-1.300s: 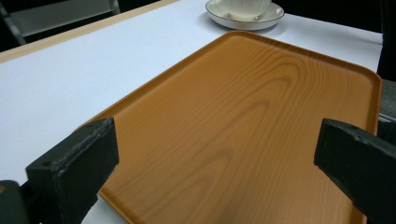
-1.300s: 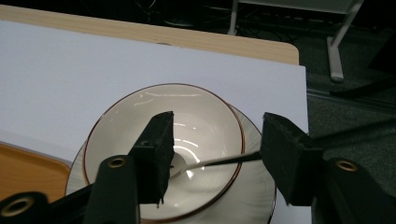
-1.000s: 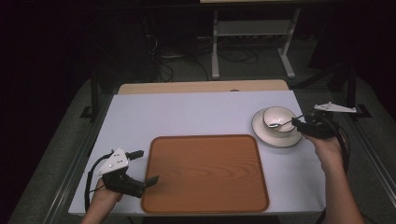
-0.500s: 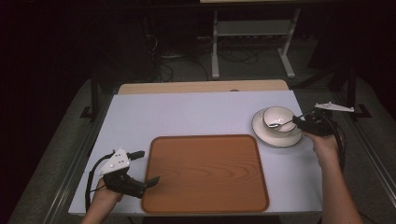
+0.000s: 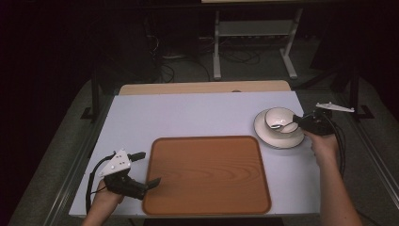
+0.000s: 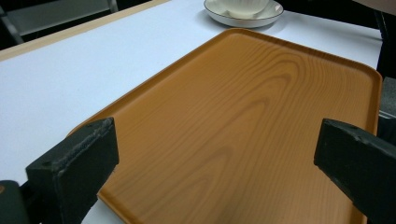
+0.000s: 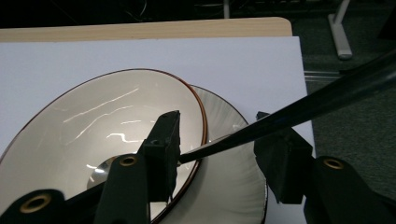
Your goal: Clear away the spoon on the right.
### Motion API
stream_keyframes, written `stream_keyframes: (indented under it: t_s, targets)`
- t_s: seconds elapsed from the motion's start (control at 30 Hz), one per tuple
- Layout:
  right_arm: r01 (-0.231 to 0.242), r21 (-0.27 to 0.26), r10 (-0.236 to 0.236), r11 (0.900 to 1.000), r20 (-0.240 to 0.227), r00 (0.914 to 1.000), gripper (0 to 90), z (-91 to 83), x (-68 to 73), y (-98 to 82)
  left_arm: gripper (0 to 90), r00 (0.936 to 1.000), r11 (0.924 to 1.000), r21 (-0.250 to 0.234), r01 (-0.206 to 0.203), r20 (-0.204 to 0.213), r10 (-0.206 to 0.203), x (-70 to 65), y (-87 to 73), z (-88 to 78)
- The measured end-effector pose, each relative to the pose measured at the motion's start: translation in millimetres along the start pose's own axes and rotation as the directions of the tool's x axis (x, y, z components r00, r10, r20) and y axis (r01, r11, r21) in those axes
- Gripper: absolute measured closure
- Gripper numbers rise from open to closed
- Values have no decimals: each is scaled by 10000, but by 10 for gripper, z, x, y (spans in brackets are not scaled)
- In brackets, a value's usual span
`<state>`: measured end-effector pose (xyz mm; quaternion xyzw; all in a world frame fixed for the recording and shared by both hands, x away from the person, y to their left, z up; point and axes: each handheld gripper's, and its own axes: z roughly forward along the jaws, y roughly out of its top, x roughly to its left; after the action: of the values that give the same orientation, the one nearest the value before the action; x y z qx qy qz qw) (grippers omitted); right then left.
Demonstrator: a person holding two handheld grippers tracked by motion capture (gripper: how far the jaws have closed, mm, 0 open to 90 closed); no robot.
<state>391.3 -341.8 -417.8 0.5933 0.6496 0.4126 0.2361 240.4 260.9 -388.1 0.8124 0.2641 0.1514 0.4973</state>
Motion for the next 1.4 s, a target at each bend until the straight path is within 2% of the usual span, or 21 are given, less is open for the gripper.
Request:
stream_keyframes:
  t_s: [0.23,0.47,0.67,0.93,1.2,1.4]
  targets:
    - [284,190,-282,9994,-145,9995,587,26,51,-6,0,10000,10000,-14,0,-7,0,0,1,-3]
    - [359,179,-356,9992,-136,9993,627,12,64,-8,0,10000,10000,-23,-15,-8,15,-2,2,-5]
    - [536,5,-536,9986,45,9986,669,-29,82,16,0,10000,10000,-22,-10,-13,10,-1,2,-5]
    - [1050,-421,-1037,9936,311,9941,746,-145,141,86,0,10000,10000,-22,-19,-3,19,0,2,-8]
    - [1215,-625,-1208,9906,160,9926,791,-213,177,127,0,10000,10000,-26,-15,-5,15,2,2,-9]
    - [1333,-845,-1349,9875,-137,9908,815,-255,202,153,0,10000,10000,-40,6,-11,-6,8,1,-10]
